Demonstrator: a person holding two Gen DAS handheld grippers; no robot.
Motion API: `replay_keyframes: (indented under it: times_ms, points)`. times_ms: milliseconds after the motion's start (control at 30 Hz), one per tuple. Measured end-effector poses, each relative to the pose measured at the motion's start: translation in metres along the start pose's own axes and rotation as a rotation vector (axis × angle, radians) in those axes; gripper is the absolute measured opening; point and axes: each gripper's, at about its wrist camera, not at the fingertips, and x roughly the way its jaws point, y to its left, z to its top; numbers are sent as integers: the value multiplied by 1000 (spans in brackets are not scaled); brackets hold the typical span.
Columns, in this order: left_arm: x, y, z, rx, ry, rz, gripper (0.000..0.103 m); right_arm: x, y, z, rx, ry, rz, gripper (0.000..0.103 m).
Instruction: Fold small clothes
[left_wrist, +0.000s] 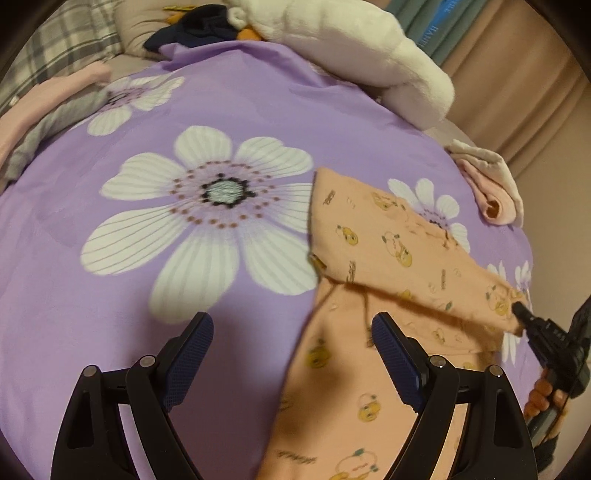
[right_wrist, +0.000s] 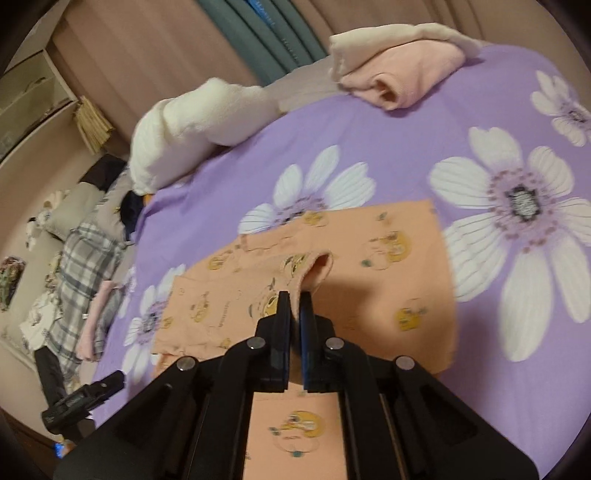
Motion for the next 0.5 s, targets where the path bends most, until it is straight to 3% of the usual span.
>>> replay_keyframes:
  times_ms: [133, 200, 300, 433, 500]
  points:
    - [13, -24, 10, 66, 3, -17, 87, 11, -18, -6, 21, 29, -71, 9]
    - [22, -37, 15, 102, 6, -26, 87, 23, -25, -10, 19, 89, -137, 11]
    - [33, -57, 20, 163, -3, -39, 87, 20, -27, -12, -24, 47, -259, 19]
    - [51, -76, 22, 230, -3, -42, 85, 9, -23, -11, -62, -15, -202, 19]
    - [61, -81, 21, 253, 11, -30, 70, 10, -17, -14, -98, -11, -159, 19]
